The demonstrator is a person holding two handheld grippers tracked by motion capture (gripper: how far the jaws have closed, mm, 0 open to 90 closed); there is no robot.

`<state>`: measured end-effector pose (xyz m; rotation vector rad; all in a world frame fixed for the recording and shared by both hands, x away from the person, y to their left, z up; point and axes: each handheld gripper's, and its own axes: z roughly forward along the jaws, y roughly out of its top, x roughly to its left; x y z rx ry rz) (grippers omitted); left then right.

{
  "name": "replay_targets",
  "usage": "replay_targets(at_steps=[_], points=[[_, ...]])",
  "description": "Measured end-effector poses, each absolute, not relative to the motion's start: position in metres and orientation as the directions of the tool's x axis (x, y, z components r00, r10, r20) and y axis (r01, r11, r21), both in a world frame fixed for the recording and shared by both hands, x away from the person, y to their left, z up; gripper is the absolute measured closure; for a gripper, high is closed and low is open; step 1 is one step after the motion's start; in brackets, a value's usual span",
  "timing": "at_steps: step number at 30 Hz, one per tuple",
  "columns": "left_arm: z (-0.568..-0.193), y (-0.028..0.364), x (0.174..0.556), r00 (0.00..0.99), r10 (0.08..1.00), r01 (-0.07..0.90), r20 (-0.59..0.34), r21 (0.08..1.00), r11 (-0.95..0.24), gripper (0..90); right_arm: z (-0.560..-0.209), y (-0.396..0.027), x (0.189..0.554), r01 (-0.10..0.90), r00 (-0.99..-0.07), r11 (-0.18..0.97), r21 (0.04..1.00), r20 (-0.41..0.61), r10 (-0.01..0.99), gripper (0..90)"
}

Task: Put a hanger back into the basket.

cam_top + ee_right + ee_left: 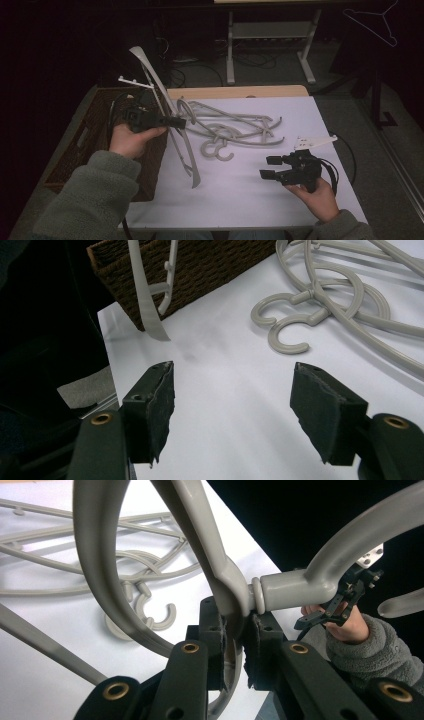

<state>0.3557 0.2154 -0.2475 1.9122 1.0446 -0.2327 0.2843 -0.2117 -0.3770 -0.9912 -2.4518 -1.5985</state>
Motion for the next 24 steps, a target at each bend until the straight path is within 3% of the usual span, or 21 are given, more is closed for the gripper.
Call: replay_targets(at_steps=[24], points=[[-0.215, 0.282, 0.352, 0.558, 0.638, 0.765, -0.531, 0.627, -0.147, 80.0, -0.378, -0.209, 0.286, 0.537, -0.791, 0.267, 0.800, 0.368, 0.488, 32.2]])
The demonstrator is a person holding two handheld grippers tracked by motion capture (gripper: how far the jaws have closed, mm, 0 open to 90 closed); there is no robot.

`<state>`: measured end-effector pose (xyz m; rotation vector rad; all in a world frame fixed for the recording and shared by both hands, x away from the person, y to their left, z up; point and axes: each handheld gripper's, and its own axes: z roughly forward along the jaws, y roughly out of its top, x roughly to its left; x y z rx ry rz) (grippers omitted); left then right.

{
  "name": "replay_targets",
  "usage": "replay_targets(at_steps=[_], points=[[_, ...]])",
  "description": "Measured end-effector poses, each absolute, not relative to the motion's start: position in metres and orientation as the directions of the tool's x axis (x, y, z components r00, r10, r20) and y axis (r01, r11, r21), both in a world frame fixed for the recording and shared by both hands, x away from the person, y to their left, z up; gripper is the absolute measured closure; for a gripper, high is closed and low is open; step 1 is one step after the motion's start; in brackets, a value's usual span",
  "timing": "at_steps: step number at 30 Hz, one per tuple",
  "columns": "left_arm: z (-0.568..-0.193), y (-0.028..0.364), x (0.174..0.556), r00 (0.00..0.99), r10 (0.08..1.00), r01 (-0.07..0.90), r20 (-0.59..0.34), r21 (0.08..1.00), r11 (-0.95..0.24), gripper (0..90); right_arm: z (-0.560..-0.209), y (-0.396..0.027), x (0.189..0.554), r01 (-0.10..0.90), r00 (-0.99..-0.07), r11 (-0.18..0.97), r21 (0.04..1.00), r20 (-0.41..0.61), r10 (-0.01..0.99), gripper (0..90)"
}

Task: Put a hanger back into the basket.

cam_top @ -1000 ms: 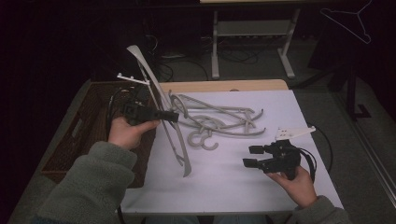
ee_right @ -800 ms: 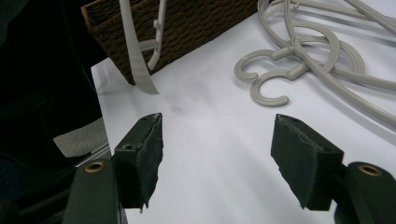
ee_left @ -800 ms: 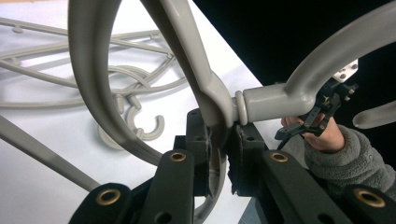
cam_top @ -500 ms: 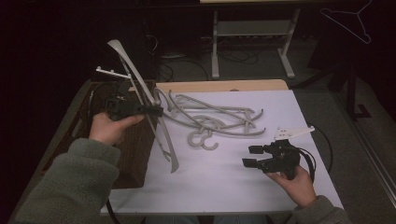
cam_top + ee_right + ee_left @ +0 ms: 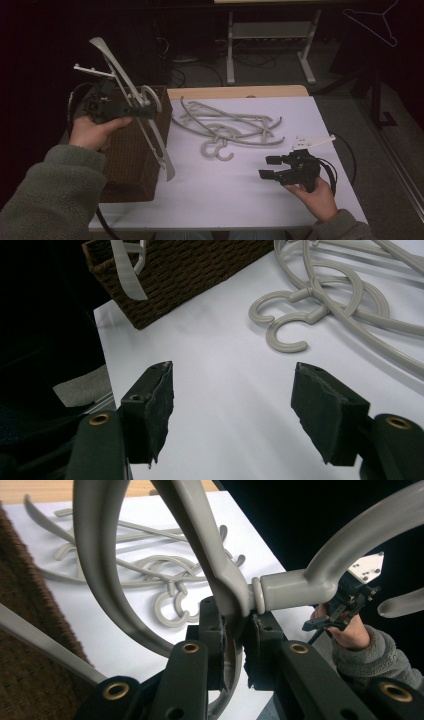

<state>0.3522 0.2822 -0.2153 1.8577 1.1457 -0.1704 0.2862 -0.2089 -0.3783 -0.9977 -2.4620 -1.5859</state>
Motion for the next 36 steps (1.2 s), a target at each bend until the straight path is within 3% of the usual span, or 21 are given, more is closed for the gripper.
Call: replay_targets(at_steps=[36], points=[[-0.190, 0.347, 0.340, 0.500, 0.673, 0.769, -0.544, 0.637, -0.056, 79.9, -0.381, -0.208, 0.288, 0.546, -0.786, 0.275, 0.791, 0.369, 0.496, 32.1]])
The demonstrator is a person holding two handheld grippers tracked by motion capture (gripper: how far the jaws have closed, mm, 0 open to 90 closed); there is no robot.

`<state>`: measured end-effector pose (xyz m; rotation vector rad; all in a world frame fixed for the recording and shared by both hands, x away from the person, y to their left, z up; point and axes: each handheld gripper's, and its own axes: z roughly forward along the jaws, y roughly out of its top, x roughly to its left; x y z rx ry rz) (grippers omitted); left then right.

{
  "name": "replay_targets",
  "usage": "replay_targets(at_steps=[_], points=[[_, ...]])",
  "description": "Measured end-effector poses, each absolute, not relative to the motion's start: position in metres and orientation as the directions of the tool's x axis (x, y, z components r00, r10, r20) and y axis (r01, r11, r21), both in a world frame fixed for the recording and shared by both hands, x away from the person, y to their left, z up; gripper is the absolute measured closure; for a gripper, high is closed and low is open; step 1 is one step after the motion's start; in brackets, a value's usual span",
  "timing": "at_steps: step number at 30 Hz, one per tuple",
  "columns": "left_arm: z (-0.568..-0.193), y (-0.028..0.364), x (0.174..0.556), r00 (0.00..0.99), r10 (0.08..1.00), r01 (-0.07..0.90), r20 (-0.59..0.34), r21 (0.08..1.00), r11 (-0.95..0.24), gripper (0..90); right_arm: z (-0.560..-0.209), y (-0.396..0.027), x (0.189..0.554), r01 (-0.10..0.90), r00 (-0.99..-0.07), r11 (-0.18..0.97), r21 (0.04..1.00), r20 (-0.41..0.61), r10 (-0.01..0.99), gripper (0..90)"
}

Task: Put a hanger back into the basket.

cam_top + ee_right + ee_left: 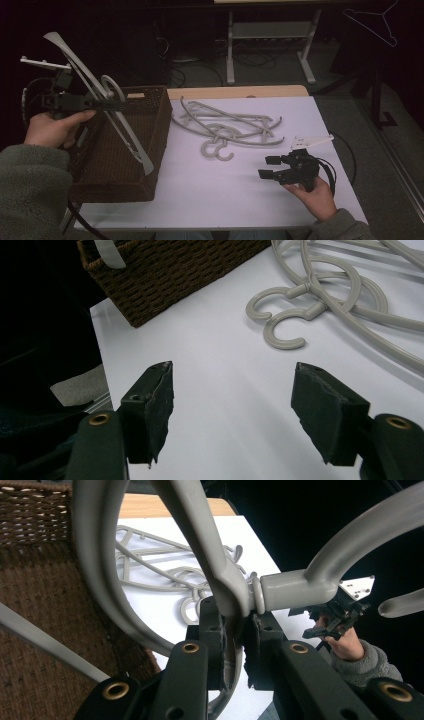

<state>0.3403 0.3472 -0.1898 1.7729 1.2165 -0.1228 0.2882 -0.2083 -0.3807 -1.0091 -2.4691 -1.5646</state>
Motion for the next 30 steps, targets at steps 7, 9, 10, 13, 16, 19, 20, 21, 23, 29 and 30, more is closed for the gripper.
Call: replay_targets(at_steps=[7, 9, 10, 13, 16, 19, 20, 21, 23, 29, 30], points=[[-0.192, 0.354, 0.341, 0.482, 0.670, 0.780, -0.565, 0.625, -0.034, 79.9, -0.381, -0.208, 0.289, 0.548, -0.784, 0.275, 0.790, 0.371, 0.497, 32.1], [-0.192, 0.355, 0.341, 0.483, 0.668, 0.781, -0.567, 0.623, -0.036, 79.9, -0.381, -0.208, 0.289, 0.548, -0.784, 0.275, 0.790, 0.371, 0.497, 32.1], [-0.192, 0.355, 0.341, 0.482, 0.668, 0.782, -0.567, 0.623, -0.034, 79.9, -0.381, -0.208, 0.289, 0.548, -0.784, 0.275, 0.790, 0.371, 0.497, 32.1], [-0.192, 0.357, 0.341, 0.485, 0.662, 0.780, -0.572, 0.625, -0.032, 79.9, -0.381, -0.209, 0.288, 0.546, -0.785, 0.274, 0.792, 0.370, 0.497, 32.1], [-0.190, 0.357, 0.340, 0.495, 0.651, 0.775, -0.575, 0.631, -0.032, 79.9, -0.381, -0.209, 0.289, 0.547, -0.784, 0.272, 0.792, 0.370, 0.497, 32.1], [-0.186, 0.359, 0.338, 0.499, 0.646, 0.770, -0.577, 0.638, -0.025, 79.9, -0.381, -0.208, 0.288, 0.546, -0.785, 0.275, 0.791, 0.369, 0.498, 32.1], [-0.184, 0.359, 0.338, 0.497, 0.647, 0.770, -0.578, 0.637, -0.023, 79.9, -0.381, -0.208, 0.289, 0.547, -0.785, 0.275, 0.791, 0.370, 0.498, 32.1], [-0.184, 0.360, 0.337, 0.500, 0.644, 0.769, -0.579, 0.639, -0.024, 79.9, -0.381, -0.208, 0.288, 0.546, -0.785, 0.277, 0.790, 0.368, 0.498, 32.1], [-0.183, 0.362, 0.337, 0.501, 0.638, 0.769, -0.584, 0.639, -0.019, 79.9, -0.382, -0.208, 0.289, 0.546, -0.785, 0.277, 0.790, 0.368, 0.498, 32.1], [-0.185, 0.366, 0.337, 0.496, 0.631, 0.771, -0.596, 0.636, -0.006, 79.9, -0.382, -0.208, 0.289, 0.545, -0.785, 0.279, 0.791, 0.366, 0.500, 32.1], [-0.185, 0.367, 0.337, 0.497, 0.630, 0.772, -0.597, 0.636, -0.006, 79.9, -0.382, -0.208, 0.289, 0.545, -0.786, 0.279, 0.791, 0.365, 0.500, 32.1]])
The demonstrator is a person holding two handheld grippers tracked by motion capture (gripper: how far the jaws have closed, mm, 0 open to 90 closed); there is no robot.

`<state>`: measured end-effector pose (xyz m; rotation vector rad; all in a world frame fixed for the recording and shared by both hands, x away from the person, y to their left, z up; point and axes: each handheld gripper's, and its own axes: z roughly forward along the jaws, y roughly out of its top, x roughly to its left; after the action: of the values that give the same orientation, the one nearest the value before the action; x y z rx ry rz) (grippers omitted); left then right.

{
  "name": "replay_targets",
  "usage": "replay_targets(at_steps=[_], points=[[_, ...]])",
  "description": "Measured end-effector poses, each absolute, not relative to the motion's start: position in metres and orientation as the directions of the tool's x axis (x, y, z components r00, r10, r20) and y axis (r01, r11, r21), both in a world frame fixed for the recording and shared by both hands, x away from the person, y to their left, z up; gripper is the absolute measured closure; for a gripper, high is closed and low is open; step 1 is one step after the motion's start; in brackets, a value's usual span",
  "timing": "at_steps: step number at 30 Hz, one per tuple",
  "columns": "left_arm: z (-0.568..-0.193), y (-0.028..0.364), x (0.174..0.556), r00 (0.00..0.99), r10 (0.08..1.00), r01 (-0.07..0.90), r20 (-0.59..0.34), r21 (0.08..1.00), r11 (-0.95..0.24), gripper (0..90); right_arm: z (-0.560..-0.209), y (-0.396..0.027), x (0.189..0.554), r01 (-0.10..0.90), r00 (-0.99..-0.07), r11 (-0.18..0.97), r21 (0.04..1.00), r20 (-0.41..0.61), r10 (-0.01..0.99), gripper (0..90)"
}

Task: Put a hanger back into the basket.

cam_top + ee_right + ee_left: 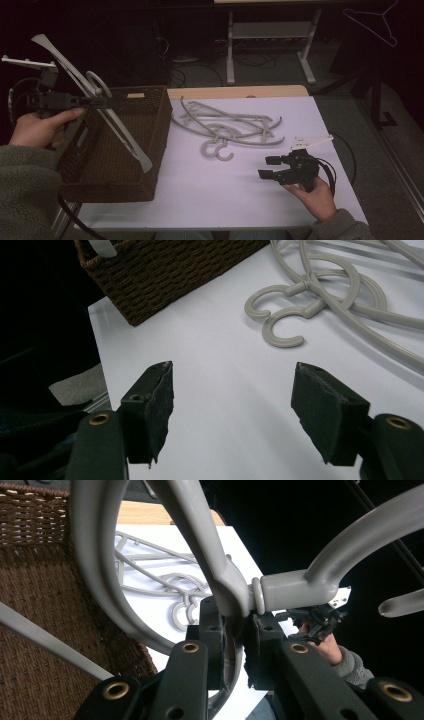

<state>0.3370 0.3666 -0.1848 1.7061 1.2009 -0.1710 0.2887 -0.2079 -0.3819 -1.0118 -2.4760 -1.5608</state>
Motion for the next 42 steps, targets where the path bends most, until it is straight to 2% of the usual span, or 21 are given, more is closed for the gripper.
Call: replay_targets(at_steps=[10, 14, 23, 38, 42], points=[[-0.173, 0.379, 0.333, 0.493, 0.638, 0.758, -0.591, 0.652, 0.018, 80.0, -0.382, -0.207, 0.289, 0.552, -0.782, 0.282, 0.785, 0.370, 0.502, 32.0], [-0.175, 0.387, 0.335, 0.459, 0.683, 0.769, -0.568, 0.639, 0.015, 80.0, -0.383, -0.205, 0.289, 0.549, -0.784, 0.285, 0.786, 0.367, 0.500, 32.0], [-0.201, 0.401, 0.357, 0.391, 0.736, 0.819, -0.552, 0.573, -0.005, 80.0, -0.384, -0.205, 0.289, 0.550, -0.786, 0.291, 0.783, 0.367, 0.498, 32.0], [-0.280, 0.392, 0.402, 0.306, 0.770, 0.917, -0.559, 0.390, -0.081, 79.9, -0.388, -0.209, 0.290, 0.556, -0.780, 0.280, 0.782, 0.375, 0.500, 32.1], [-0.291, 0.393, 0.408, 0.296, 0.752, 0.915, -0.589, 0.400, -0.048, 80.0, -0.389, -0.210, 0.290, 0.560, -0.778, 0.279, 0.780, 0.378, 0.502, 32.1]])
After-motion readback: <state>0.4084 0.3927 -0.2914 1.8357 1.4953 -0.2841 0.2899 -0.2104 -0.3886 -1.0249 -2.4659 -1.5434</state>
